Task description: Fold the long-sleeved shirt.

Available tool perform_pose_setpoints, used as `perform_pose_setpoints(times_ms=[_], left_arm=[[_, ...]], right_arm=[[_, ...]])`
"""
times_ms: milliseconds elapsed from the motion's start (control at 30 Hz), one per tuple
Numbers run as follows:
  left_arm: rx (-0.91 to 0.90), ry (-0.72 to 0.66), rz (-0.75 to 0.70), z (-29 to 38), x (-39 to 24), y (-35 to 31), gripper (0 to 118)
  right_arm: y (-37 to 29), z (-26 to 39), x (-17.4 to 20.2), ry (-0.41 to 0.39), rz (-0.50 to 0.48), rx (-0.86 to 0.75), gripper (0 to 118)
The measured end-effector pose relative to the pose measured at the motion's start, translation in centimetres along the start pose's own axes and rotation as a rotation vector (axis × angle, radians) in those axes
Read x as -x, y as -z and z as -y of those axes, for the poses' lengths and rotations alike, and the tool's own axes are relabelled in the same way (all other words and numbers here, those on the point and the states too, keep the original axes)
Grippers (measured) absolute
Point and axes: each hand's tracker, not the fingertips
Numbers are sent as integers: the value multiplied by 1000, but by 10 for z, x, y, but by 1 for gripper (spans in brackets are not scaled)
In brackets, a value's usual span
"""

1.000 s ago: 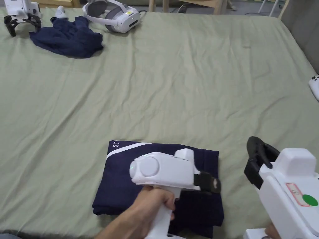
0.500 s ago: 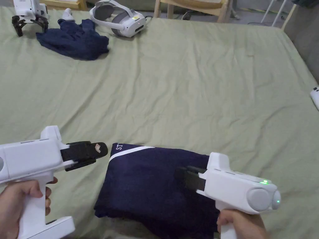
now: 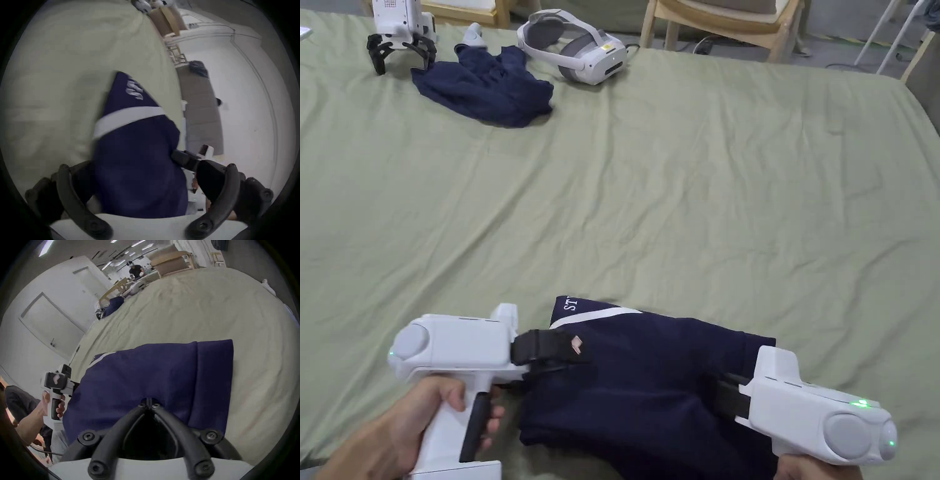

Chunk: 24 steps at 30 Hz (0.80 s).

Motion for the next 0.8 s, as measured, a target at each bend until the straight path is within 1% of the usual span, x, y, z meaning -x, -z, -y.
perform_pose_setpoints(times_ms=[33,67,100,133,167,200,233,267,300,333,367,400,433,467,567,600,700,733,767,800], left_arm=[[-19,45,105,-4,-8,1,110],[-1,6,124,-7,-9,11,109],[16,-26,77,-8,-8,19,109],[37,4,49,-10,-11,23,106],[50,54,44,-11,-16,22,88],[34,65,22,-13,-16,21,54],[42,60,13,-14,0,27,36],[39,47,28,-16,3,24,36],[37,9,40,-18,7,21,36],[34,8,43,-20,7,18,36],[35,25,28,-14,8,18,36],[28,54,11,-16,6,11,35],[20,54,3,-19,6,3,34],[11,55,-5,-22,9,-6,34],[-30,84,-46,-32,18,-45,34],[-51,84,-76,-35,21,-60,34],[-114,58,-143,-40,33,-112,34],[-136,59,-182,-43,37,-131,34],[-167,59,-205,-52,25,-151,33],[-188,29,-186,-56,29,-171,33]], right_arm=[[-2,1,0,-7,6,-7,0],[-5,2,1,-23,19,-22,0],[-8,2,4,-47,35,-38,0],[-13,3,9,-84,62,-66,0],[-21,3,16,-135,99,-105,0],[-29,4,24,-192,126,-156,0],[-40,4,36,-255,160,-230,0],[-54,6,53,-345,217,-353,0],[-65,6,69,-405,243,-430,0],[-72,5,83,-432,241,-481,0],[-76,3,98,-485,243,-524,0],[-78,1,113,-545,267,-554,0],[-76,-1,125,-585,300,-565,0],[-71,-7,136,-617,290,-574,0],[-51,-19,161,-587,178,-567,0],[-41,-24,167,-593,151,-546,0],[-5,-29,203,-644,89,-510,0],[9,-32,215,-655,48,-489,0],[24,-33,229,-667,13,-475,0],[40,-35,246,-679,-8,-457,0]])
